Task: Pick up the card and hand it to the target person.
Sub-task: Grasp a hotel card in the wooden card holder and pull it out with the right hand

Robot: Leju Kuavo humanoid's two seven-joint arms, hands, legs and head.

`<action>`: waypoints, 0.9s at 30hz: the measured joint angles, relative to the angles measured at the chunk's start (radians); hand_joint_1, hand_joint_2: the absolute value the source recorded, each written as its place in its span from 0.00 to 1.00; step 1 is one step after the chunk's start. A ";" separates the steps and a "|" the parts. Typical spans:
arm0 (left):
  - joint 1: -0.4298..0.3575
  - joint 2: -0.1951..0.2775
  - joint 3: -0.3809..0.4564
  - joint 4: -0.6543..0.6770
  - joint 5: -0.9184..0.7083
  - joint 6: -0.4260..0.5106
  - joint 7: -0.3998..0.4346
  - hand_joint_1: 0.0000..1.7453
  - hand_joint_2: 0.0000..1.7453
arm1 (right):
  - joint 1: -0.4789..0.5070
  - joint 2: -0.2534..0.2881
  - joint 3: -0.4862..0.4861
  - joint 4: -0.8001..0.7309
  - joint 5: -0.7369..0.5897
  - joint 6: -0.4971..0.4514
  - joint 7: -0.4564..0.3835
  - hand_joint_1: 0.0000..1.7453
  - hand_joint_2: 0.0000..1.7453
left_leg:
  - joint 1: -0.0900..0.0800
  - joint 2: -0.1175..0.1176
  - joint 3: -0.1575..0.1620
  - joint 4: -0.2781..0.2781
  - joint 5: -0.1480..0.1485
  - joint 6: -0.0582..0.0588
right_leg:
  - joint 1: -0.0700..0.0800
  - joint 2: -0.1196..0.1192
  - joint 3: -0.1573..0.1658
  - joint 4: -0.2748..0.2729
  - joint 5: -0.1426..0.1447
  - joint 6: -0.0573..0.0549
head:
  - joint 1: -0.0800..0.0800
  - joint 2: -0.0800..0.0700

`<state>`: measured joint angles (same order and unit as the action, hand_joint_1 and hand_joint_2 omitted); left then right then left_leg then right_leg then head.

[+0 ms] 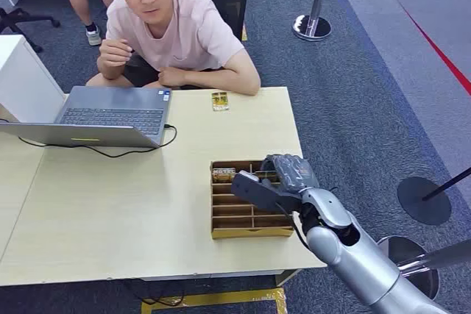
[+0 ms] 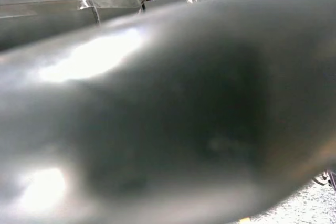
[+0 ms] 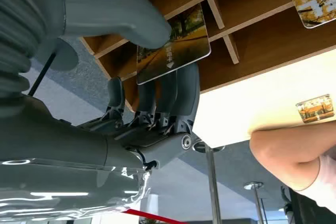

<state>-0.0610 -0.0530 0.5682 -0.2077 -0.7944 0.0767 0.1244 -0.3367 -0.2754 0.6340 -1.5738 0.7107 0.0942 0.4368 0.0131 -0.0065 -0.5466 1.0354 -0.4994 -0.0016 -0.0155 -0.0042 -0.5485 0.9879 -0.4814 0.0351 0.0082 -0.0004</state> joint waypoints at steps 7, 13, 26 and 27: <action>0.000 0.000 0.000 0.000 -0.001 0.000 0.000 0.00 0.00 | 0.000 0.000 0.000 0.001 0.000 0.002 0.000 0.65 1.00 | 0.000 0.000 0.000 0.000 0.000 0.000 | 0.000 0.000 0.000 0.000 0.000 0.000 | 0.000 0.000; -0.002 0.000 0.000 0.000 -0.002 0.000 0.000 0.00 0.00 | 0.000 0.000 0.000 0.001 0.000 0.006 -0.003 0.87 1.00 | 0.000 0.000 0.000 0.000 0.000 0.000 | 0.000 0.000 0.000 0.000 0.000 0.000 | 0.000 0.000; -0.004 0.000 0.000 0.000 -0.002 0.003 0.000 0.00 0.00 | -0.004 0.000 0.000 0.003 0.001 0.018 -0.007 0.94 1.00 | 0.000 0.000 0.000 0.000 0.000 0.000 | 0.000 0.000 0.000 0.000 0.000 0.000 | 0.000 0.000; -0.004 0.000 0.000 0.000 -0.002 0.003 0.000 0.00 0.00 | -0.005 0.000 0.000 0.004 -0.001 0.018 -0.009 0.94 1.00 | 0.000 0.000 0.000 0.000 0.000 0.000 | 0.000 0.000 0.000 0.000 0.000 0.000 | 0.000 0.000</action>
<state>-0.0650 -0.0534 0.5684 -0.2076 -0.7964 0.0801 0.1244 -0.3416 -0.2754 0.6340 -1.5702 0.7101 0.1123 0.4280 0.0131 -0.0065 -0.5466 1.0354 -0.4994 -0.0016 -0.0155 -0.0042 -0.5484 0.9879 -0.4814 0.0351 0.0081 -0.0003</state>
